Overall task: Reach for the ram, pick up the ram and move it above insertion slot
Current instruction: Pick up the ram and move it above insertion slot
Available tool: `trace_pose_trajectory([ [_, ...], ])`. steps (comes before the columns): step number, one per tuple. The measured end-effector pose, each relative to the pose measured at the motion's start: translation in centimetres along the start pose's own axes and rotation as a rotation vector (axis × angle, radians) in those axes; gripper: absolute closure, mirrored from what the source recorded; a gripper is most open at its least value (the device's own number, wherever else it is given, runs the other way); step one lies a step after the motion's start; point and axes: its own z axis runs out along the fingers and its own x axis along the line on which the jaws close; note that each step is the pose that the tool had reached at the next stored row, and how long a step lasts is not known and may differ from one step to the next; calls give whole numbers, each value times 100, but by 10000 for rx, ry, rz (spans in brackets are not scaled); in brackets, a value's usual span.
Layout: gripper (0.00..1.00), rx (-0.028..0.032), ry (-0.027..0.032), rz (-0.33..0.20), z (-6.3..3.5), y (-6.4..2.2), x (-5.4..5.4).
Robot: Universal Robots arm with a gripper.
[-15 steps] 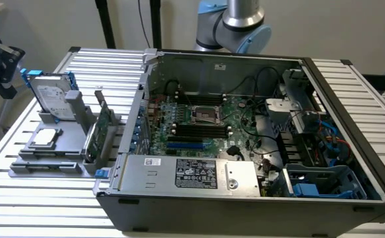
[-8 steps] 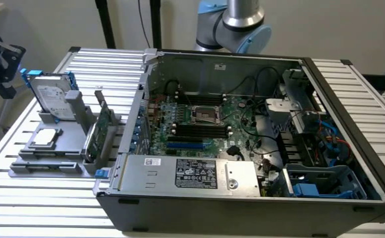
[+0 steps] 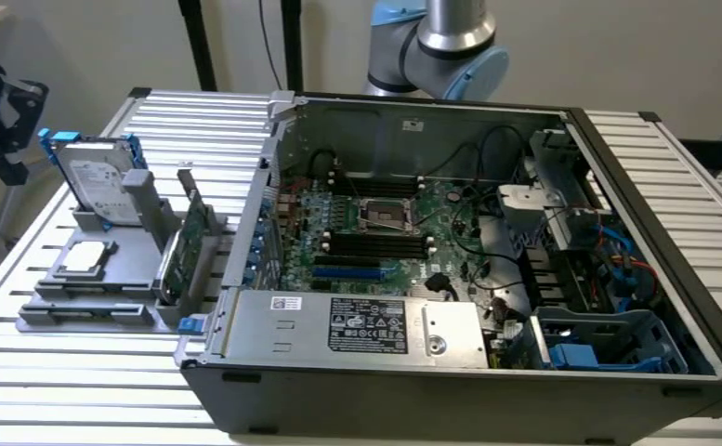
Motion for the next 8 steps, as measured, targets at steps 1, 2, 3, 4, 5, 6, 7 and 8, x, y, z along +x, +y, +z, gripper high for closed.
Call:
trace_pose_trajectory([
  [1,89,0,7,-180,0,0,0],
  [2,89,0,12,-359,0,0,0],
  [3,89,0,19,-556,0,0,0],
  [4,89,-1,26,-735,0,0,0],
  [5,89,-1,32,-921,0,0,0],
  [6,89,-1,38,-1099,0,0,0],
  [7,89,-1,45,-1280,0,0,0],
  [8,89,-1,52,-1460,0,0,0],
])
